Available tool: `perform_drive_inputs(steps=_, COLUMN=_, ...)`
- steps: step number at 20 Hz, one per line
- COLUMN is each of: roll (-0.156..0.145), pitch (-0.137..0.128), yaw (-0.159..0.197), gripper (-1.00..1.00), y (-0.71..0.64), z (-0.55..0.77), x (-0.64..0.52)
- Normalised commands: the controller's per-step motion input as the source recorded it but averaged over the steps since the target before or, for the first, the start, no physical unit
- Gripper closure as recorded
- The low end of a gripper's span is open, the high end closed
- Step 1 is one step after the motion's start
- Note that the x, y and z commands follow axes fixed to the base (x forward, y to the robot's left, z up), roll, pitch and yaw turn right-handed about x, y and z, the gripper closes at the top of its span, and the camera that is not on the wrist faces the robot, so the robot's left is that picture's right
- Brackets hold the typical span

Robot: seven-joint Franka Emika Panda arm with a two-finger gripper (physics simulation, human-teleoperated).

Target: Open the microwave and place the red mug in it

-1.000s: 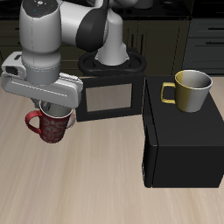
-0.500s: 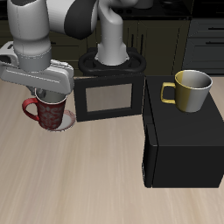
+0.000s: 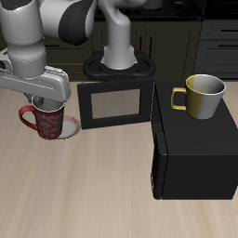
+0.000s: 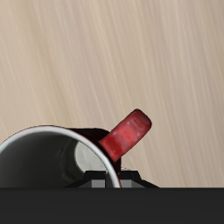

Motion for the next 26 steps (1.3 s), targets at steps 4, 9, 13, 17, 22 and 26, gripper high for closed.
perform_drive_inputs(steps=4, roll=0.055, pitch=-0.011, yaw=-0.081, gripper=1.0, y=0.02, z=-0.06, x=-0.07)
perform_drive_inputs(steps=9, roll=0.062, pitch=0.017, yaw=-0.078, gripper=1.0, y=0.07, z=-0.14, x=-0.1)
perform_drive_inputs(steps=13, roll=0.058, pitch=0.068, yaw=-0.07, gripper=1.0, y=0.12, z=-0.18, x=-0.11)
perform_drive_inputs(steps=17, roll=0.105, pitch=0.029, yaw=-0.063, gripper=1.0, y=0.21, z=-0.1, x=-0.23)
perform_drive_inputs(steps=22, roll=0.073, pitch=0.055, yaw=0.0, gripper=1.0, y=0.18, z=-0.15, x=-0.23)
perform_drive_inputs(steps=26, roll=0.04, pitch=0.016, yaw=-0.018, gripper=1.0, y=0.09, z=-0.04, x=-0.25)
